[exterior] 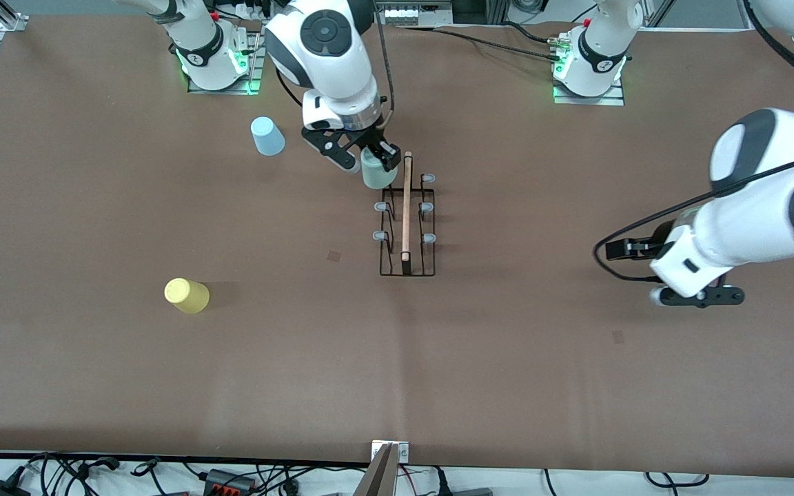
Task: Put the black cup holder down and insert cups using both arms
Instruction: 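Carry the teal cup onto a holder peg with the right gripper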
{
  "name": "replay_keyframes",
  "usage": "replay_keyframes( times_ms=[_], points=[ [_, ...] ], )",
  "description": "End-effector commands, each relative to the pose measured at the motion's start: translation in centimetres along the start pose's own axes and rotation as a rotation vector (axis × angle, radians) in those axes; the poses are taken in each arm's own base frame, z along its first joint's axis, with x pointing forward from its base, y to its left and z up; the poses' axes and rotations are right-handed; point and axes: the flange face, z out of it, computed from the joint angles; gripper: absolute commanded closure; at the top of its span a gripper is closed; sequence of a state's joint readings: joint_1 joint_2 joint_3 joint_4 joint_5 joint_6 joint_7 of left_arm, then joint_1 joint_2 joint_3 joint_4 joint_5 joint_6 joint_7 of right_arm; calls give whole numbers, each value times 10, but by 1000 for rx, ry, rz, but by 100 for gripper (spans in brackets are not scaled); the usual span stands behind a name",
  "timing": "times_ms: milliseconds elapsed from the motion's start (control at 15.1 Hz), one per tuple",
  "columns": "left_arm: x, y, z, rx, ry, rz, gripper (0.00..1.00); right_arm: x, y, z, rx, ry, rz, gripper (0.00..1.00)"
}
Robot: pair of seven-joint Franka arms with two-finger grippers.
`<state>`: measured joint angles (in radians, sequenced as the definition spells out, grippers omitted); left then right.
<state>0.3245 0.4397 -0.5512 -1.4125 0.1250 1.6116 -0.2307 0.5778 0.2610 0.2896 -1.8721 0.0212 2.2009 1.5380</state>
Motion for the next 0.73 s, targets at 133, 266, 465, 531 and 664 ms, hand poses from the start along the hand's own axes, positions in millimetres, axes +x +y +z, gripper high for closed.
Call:
replay_keyframes(
  times_ms=[133, 266, 465, 531, 664],
  points=[
    [-47, -21, -37, 21, -47, 62, 0, -3, -2, 15, -16, 15, 13, 65],
    [-67, -41, -43, -12, -41, 12, 0, -3, -1, 20, -25, 13, 9, 53],
    [-86, -63, -45, -12, -3, -33, 0, 0, -1, 18, -23, 14, 4, 0],
    [-93, -70, -53, -15, 56, -49, 0, 6, -3, 10, -14, 16, 6, 0],
    [-101, -76, -66, -22, 138, -57, 0, 40, 0, -14, 13, 33, -4, 0]
  ],
)
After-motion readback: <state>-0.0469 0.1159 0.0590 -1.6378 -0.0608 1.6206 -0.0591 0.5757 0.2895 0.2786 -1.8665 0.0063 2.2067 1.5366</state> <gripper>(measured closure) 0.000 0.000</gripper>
